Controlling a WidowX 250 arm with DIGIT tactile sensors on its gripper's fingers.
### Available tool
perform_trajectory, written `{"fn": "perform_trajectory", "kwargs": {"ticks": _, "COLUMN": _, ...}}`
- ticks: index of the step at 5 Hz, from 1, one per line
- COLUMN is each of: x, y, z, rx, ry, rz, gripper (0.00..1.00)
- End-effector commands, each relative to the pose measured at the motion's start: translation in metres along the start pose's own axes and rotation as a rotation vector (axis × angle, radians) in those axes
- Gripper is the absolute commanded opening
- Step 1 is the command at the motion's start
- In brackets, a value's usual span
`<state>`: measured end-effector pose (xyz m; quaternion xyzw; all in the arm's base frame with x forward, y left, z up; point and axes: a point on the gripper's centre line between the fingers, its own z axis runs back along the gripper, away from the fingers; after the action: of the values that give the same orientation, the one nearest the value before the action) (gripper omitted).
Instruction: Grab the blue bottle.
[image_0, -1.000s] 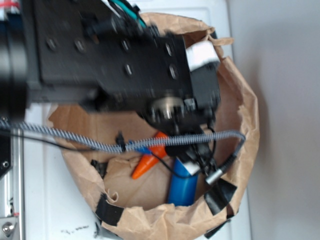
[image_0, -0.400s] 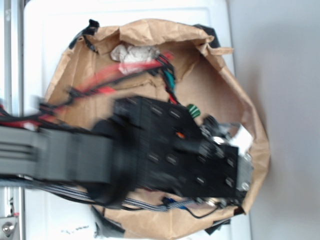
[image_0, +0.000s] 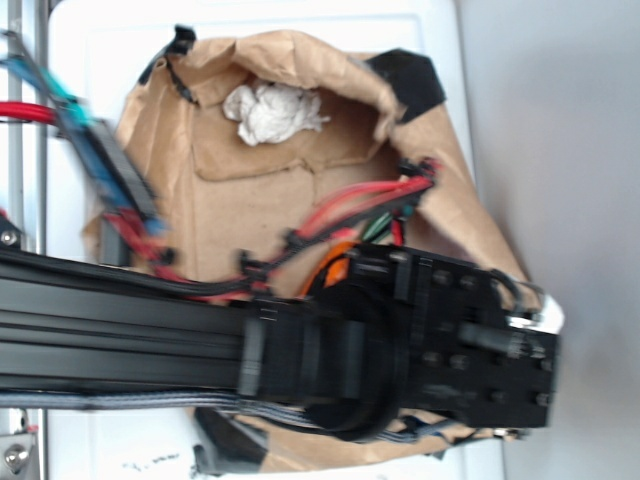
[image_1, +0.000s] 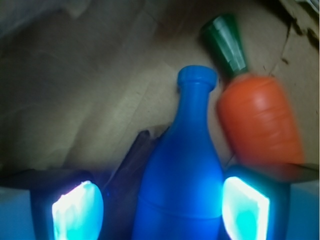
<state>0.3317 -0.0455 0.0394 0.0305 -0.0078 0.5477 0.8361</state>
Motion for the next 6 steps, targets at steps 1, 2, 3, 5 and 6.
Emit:
{"fn": "perform_trajectory", "kwargs": {"ticks": 1, "x": 0.026, "y": 0.002, "z": 0.02, "rx": -0.106, "ry": -0.007, "rz": 0.188, "gripper": 0.0}}
{"fn": "perform_trajectory", "kwargs": {"ticks": 2, "x": 0.03, "y": 0.011, "z": 0.029, "rx": -0.132, "ry": 0.013, "rz": 0.167, "gripper": 0.0}}
{"fn": "perform_trajectory", "kwargs": {"ticks": 3, "x": 0.05, "y": 0.016, "z": 0.046, "rx": -0.202, "ry": 0.024, "rz": 0.054, "gripper": 0.0}}
{"fn": "perform_trajectory", "kwargs": {"ticks": 5, "x": 0.084, "y": 0.036, "z": 0.094, "rx": -0.329, "ry": 0.018, "rz": -0.323, "gripper": 0.0}}
{"fn": "perform_trajectory", "kwargs": {"ticks": 6, "x": 0.081, "y": 0.043, "z": 0.118, "rx": -0.325, "ry": -0.056, "rz": -0.559, "gripper": 0.0}}
